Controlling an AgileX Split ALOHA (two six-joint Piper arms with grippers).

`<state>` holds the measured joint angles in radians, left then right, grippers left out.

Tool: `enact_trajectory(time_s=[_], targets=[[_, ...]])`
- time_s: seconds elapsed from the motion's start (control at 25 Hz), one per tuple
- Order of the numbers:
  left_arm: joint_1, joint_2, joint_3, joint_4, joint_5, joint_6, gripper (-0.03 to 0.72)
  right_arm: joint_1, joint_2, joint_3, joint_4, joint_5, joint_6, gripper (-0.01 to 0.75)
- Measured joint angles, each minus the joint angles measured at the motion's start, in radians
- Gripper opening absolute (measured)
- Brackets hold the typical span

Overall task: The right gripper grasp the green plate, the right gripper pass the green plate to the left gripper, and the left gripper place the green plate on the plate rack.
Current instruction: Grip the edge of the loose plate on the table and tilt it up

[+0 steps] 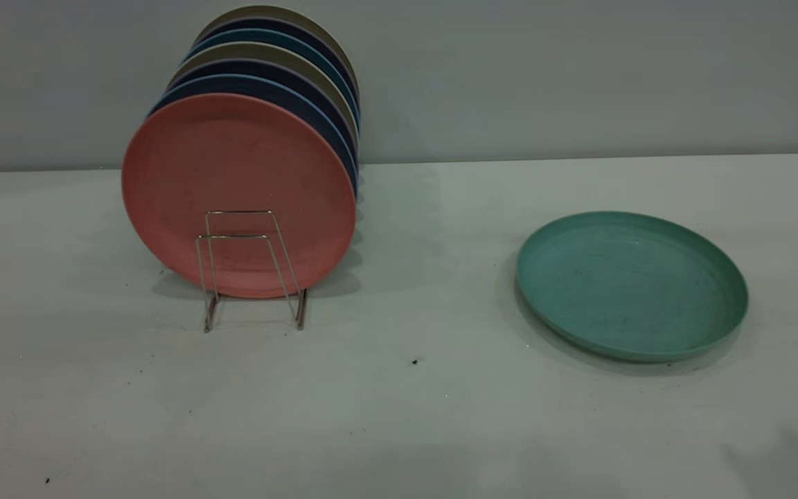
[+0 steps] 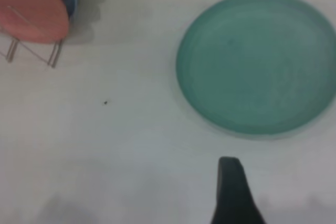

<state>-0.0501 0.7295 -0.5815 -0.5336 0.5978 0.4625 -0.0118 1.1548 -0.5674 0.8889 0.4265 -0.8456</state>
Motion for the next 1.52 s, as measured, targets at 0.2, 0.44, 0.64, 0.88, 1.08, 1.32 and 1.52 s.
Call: enact_trajectory(time_s=[0.2, 0.44, 0.64, 0.88, 1.08, 1.32, 1.52], targets=[[0.0, 0.074, -0.015, -0.024, -0.014, 0.016, 0.522, -0.098, 0.357, -0.123, 0.274, 0.037, -0.294, 0.498], [0.0, 0.075, -0.015, -0.024, -0.014, 0.018, 0.522, -0.257, 0.725, -0.294, 0.438, 0.153, -0.48, 0.498], [0.0, 0.075, -0.015, -0.026, -0.006, 0.018, 0.522, -0.29, 0.932, -0.417, 0.451, 0.172, -0.503, 0.498], [0.0, 0.075, -0.015, -0.027, -0.006, 0.018, 0.522, -0.29, 1.093, -0.55, 0.453, 0.171, -0.506, 0.498], [0.0, 0.075, -0.015, -0.027, -0.006, 0.018, 0.522, -0.286, 1.185, -0.622, 0.459, 0.184, -0.495, 0.475], [0.0, 0.075, -0.015, -0.027, -0.015, 0.018, 0.522, -0.223, 1.232, -0.65, 0.514, 0.194, -0.491, 0.416], [0.0, 0.075, -0.015, -0.04, -0.015, 0.017, 0.522, -0.162, 1.237, -0.652, 0.531, 0.137, -0.489, 0.21]])
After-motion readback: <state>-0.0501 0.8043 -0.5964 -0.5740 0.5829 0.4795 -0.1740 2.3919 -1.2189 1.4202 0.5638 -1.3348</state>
